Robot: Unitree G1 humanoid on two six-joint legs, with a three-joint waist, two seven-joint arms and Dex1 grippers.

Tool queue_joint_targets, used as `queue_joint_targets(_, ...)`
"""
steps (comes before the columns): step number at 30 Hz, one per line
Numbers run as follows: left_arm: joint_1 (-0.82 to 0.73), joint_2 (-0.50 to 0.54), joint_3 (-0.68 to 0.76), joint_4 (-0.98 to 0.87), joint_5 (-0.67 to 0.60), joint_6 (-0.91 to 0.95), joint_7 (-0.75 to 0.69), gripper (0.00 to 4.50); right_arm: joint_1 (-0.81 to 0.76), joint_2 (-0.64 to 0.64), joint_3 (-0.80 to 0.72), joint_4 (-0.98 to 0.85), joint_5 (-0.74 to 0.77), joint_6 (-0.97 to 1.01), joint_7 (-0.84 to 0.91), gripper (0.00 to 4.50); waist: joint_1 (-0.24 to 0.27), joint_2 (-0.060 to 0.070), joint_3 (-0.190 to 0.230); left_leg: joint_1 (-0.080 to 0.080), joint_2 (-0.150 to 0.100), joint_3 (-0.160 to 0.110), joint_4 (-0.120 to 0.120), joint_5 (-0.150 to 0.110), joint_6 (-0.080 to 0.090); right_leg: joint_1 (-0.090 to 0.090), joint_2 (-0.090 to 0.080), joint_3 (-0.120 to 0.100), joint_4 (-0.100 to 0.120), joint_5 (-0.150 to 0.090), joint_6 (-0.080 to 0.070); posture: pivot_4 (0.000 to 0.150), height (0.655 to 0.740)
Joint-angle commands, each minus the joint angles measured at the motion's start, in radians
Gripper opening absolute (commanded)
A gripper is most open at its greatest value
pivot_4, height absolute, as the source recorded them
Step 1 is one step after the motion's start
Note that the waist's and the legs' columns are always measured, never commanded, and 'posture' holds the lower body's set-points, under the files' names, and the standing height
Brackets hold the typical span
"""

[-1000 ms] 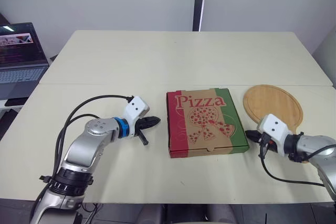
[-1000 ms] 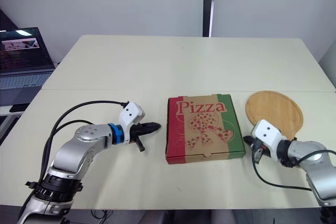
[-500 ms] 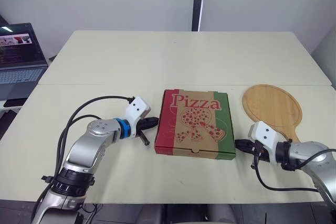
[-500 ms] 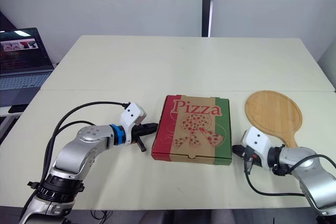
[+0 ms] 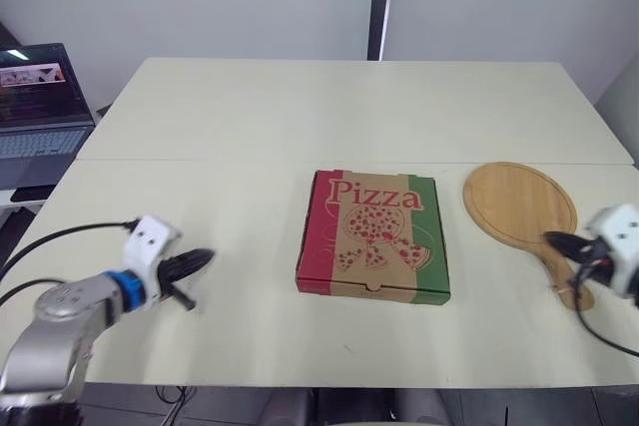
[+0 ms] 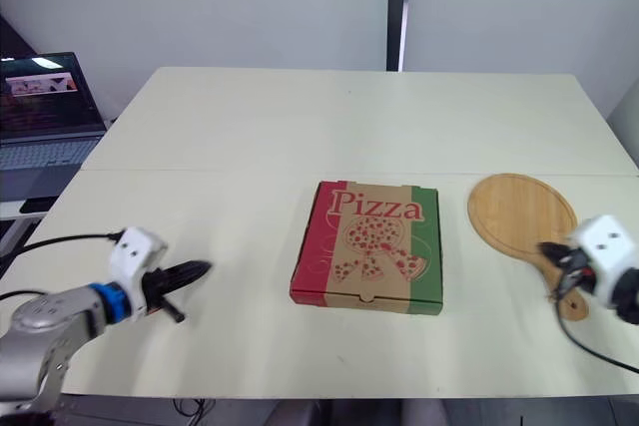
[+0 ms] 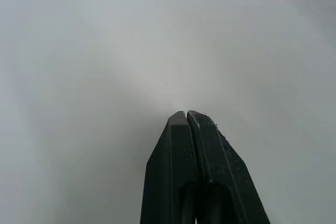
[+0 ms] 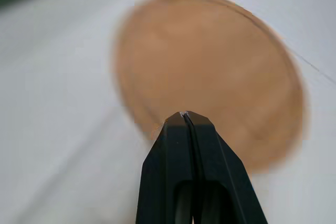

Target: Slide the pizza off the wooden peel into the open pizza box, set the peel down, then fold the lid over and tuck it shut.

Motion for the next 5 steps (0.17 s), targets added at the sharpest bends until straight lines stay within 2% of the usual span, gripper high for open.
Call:
queue_joint_targets(1,0.019,0.026,0.049,0.012,0.007,-0.064,-0.016,0.0,-0.022,-0.046,-0.05,0.125,-0.02,-0.079,0.009,0.03,0.001,0.0,0.0,0.001,0.0,0.0,0.0,-0.001,0.001,0.001,0.0,0.0,0.0,0.0,0.0,0.15,0.74)
queue_joint_targets(5,-0.019,0.008,0.045,0.035,-0.02,-0.066,-0.005,0.0,-0.062,-0.068,-0.016,0.229,-0.041,-0.132,0.016,0.03,-0.004,0.0,0.0,0.003,0.001,0.001,-0.001,-0.001,0.001,0.002,0.0,0.0,0.0,0.0,0.0,0.15,0.74)
